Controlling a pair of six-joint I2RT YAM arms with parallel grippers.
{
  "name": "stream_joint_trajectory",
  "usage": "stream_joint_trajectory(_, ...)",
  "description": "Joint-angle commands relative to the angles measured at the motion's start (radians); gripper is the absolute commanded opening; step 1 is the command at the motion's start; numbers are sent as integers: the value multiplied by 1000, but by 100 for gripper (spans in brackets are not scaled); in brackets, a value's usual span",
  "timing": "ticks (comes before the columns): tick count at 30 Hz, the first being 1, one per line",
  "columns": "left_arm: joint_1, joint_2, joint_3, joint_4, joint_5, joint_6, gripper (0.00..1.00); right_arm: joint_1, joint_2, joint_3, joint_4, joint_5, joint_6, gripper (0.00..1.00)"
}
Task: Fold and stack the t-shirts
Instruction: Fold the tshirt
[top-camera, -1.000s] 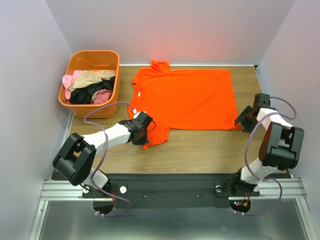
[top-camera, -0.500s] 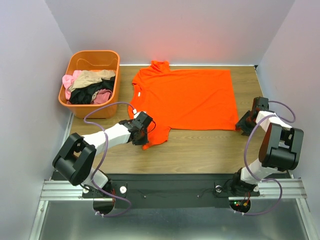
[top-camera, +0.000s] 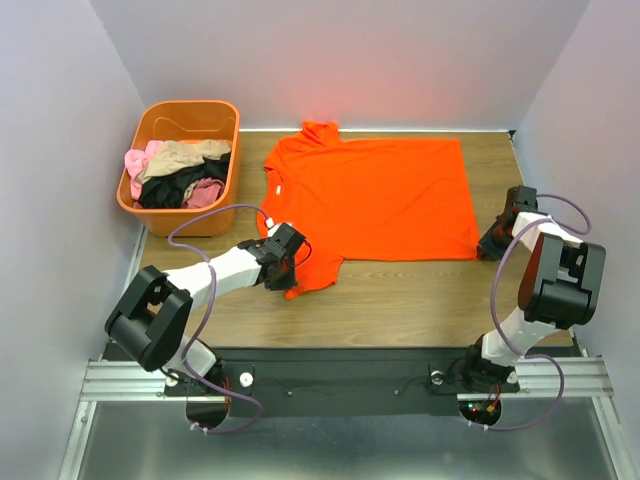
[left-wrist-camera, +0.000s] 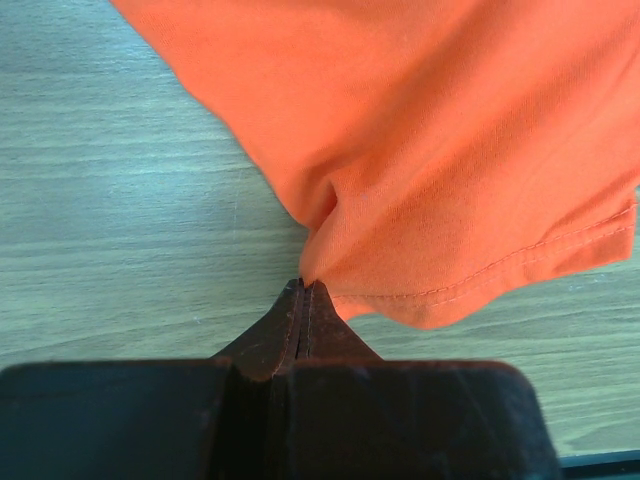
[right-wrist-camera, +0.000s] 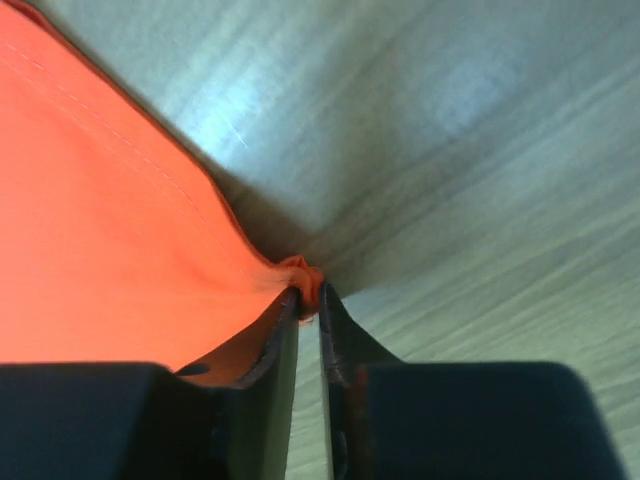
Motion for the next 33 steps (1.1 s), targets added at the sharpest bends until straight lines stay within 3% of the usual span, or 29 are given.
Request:
stream_joint_trajectory(1,5,-20,-7,-14,3,13,0,-8,56,26,84,9,-4,13)
stream_joint_trajectory(4,7,-22,-4,1,15,27,0,-6,56,25,84,2,-8,0)
stream_joint_trajectory(16,7,-86,65,-93,110,50,0,-6,-171,-35,-39,-17,-50,0)
stream_joint_trajectory(33,13,-194,50,-128,258,-49,0,-6,-296,-15,-203,-47,-55,0)
